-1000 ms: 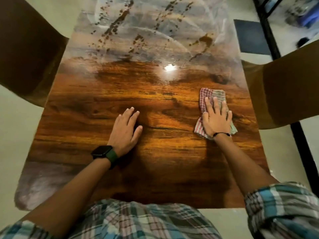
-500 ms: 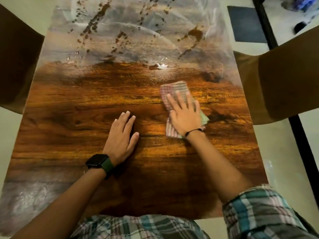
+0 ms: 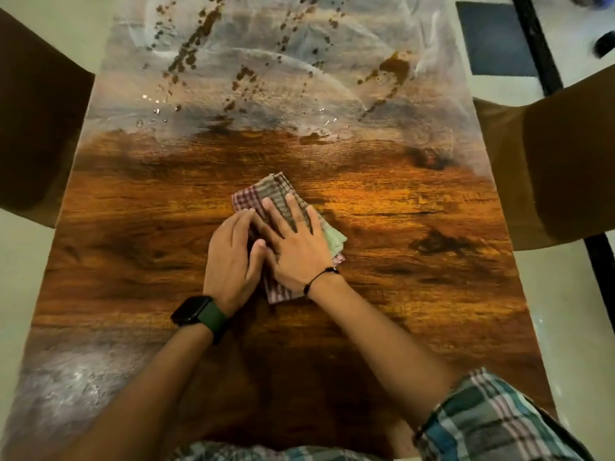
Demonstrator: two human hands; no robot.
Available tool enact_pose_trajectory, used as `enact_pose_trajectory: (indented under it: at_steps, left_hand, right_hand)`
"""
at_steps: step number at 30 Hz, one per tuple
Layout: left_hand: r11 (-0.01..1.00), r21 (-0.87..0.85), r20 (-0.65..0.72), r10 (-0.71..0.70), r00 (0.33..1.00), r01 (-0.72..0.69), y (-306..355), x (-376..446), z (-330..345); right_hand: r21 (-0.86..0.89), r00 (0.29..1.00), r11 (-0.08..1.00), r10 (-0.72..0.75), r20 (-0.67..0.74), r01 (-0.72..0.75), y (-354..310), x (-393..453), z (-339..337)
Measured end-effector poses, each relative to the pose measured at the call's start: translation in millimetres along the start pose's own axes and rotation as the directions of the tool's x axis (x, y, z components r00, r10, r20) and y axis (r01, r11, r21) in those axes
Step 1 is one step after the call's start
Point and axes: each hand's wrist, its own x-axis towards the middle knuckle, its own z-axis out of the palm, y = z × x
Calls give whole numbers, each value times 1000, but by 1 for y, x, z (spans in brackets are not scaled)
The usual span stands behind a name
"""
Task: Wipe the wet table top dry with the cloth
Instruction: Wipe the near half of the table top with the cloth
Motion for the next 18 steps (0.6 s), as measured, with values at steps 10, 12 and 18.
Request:
enact_pose_trajectory:
  at_steps: [10,12,18]
  left_hand:
    - [973,123,-73,-187,980,195,-56,13,-22]
    - [960,121,-109,-241,964,253,-45,19,-15]
    - [981,50,-85,-184,979,188,-26,52,1]
  right_hand:
    - [119,789,791,610,-74,-600,91,45,-29]
    - [94,888,891,452,-85,-444,51,51,-26]
    - [39,999,999,9,-49,-7,-5,21,-6]
